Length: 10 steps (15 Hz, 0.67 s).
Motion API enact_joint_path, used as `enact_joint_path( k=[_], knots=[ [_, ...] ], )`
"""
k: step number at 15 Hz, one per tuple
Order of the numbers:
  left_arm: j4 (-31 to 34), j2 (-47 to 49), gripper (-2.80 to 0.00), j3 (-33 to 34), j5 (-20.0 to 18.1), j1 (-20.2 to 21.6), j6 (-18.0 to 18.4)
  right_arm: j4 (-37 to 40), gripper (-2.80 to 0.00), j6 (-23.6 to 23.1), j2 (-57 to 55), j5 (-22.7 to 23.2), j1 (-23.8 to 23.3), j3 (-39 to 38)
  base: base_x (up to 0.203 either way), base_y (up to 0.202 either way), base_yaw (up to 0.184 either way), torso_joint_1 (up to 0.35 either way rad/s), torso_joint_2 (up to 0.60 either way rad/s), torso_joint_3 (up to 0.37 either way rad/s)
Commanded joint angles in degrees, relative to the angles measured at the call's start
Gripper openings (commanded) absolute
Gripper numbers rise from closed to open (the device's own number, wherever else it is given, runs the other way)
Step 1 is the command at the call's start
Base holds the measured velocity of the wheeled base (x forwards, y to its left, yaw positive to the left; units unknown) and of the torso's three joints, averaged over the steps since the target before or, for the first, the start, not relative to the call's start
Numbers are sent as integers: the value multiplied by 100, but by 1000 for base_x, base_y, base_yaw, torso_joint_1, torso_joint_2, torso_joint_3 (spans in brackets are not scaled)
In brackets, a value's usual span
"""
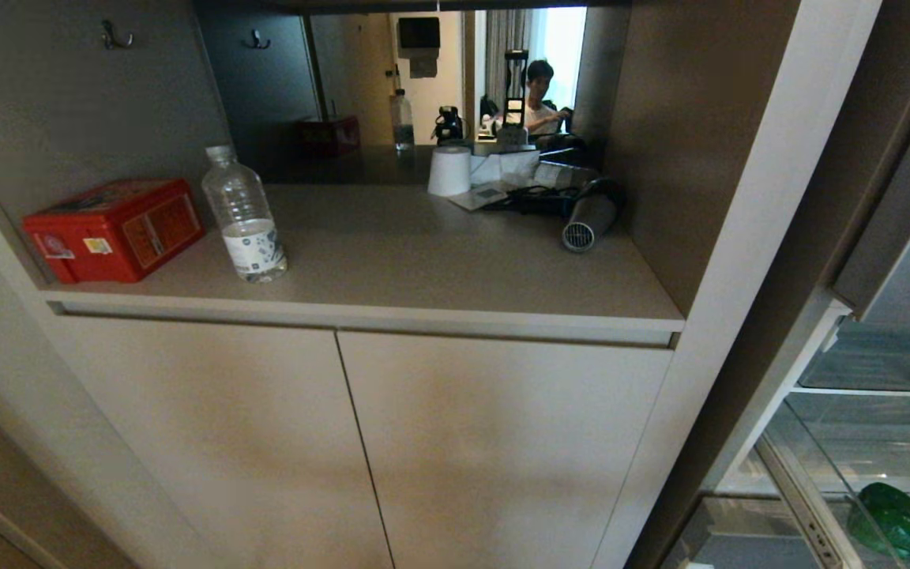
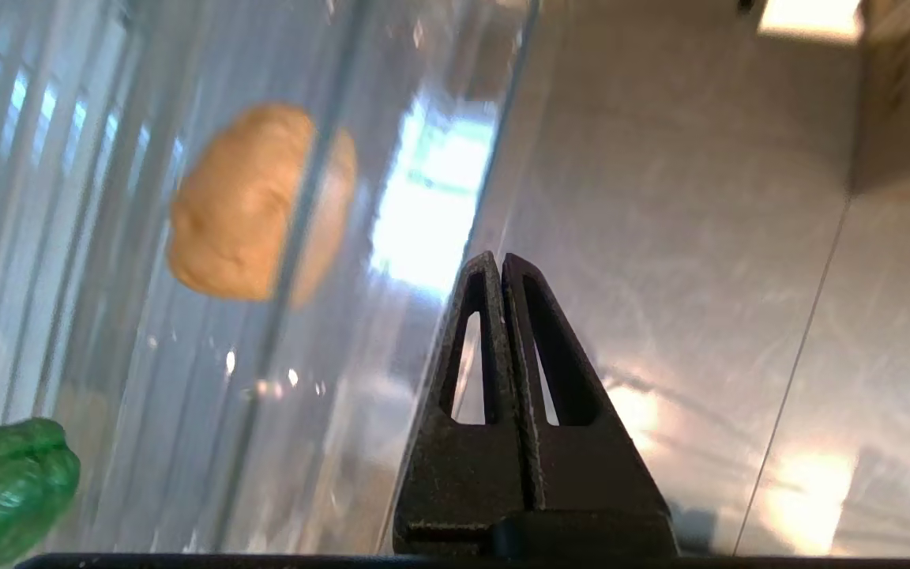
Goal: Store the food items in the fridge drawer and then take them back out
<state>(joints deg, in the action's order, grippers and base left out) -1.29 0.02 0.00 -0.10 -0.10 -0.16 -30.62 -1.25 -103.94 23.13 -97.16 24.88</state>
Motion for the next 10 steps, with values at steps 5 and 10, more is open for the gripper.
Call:
enact_joint_path(
  k=[5, 10],
  knots=[
    [-3, -2, -280, 62, 1, 1, -2, 36, -280, -33, -577, 976, 329, -60, 0, 0, 0, 0, 0, 0],
    [-3, -2, -280, 62, 1, 1, -2, 30, -280, 39, -719, 1280, 1373, -86, 0, 0, 0, 0, 0, 0]
  ],
)
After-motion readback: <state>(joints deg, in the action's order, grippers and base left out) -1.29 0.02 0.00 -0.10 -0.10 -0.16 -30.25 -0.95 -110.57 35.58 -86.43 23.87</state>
